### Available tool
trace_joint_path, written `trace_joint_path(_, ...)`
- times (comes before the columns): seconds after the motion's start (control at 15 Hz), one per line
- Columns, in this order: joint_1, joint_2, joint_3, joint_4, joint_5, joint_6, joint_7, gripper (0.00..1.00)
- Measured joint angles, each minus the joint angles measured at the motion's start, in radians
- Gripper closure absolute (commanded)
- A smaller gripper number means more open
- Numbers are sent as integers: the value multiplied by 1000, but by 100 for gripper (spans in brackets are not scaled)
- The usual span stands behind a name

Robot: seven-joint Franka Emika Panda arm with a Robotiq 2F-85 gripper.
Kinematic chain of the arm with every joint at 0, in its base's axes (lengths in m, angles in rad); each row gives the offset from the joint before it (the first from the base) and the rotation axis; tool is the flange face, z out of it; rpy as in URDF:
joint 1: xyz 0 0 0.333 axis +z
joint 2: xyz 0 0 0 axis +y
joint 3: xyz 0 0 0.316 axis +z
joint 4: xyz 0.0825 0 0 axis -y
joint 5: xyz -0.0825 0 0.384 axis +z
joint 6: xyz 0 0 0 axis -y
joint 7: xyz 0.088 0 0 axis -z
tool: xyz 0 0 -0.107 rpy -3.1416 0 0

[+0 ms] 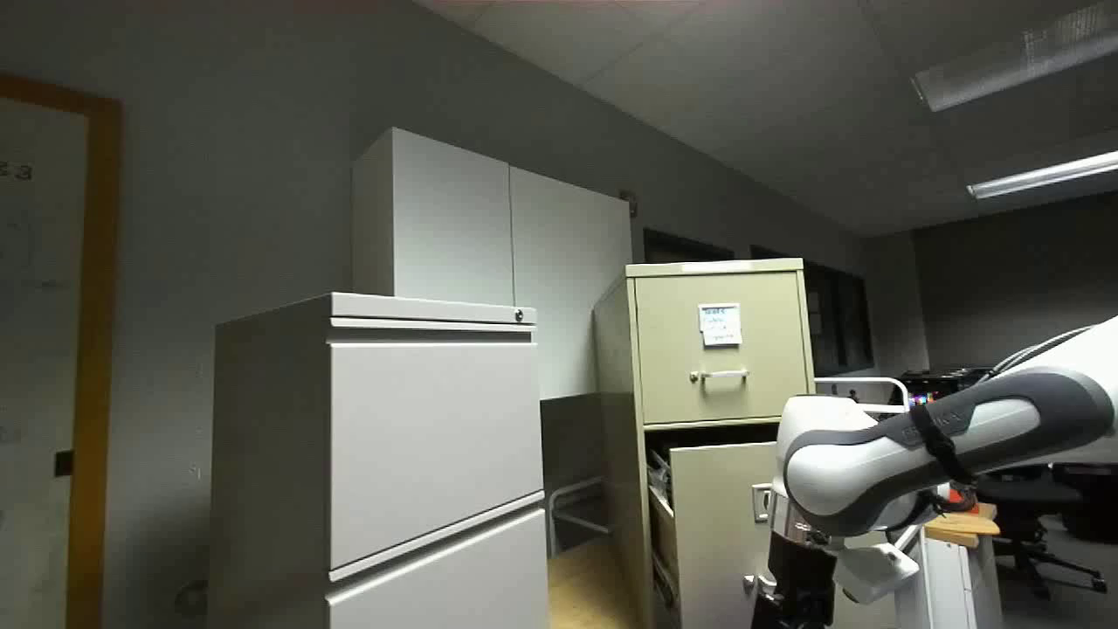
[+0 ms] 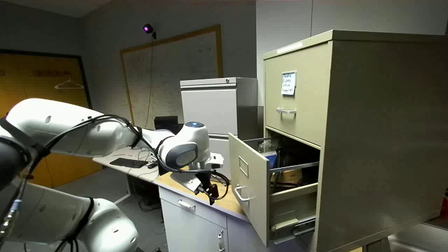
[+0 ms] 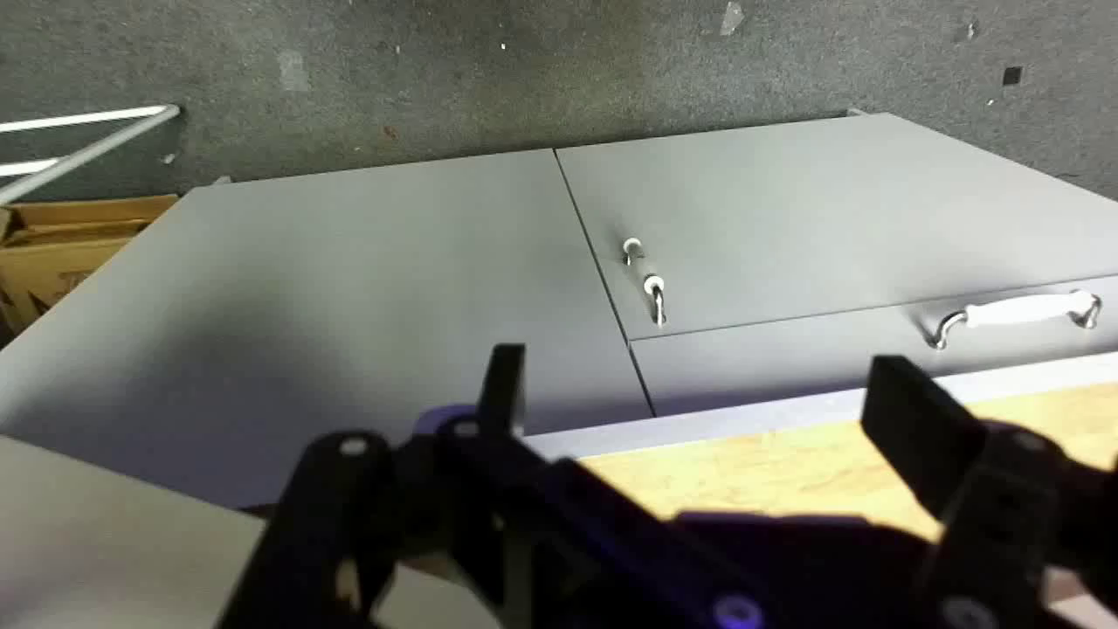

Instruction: Close the bottom drawer of the file cabinet to the right

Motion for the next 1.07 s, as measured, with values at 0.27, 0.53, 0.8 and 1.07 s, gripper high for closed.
trace_joint_path(0.27, 0, 0, 0, 0, 0, 0, 0, 0)
trace_joint_path(0.53, 0, 2, 2, 1, 1, 2, 2, 0)
trace_joint_path(0.8, -3, 14, 36, 3, 1, 136, 29, 33)
trace_joint_path(1.07, -4, 31, 99, 11, 1, 396, 131, 65)
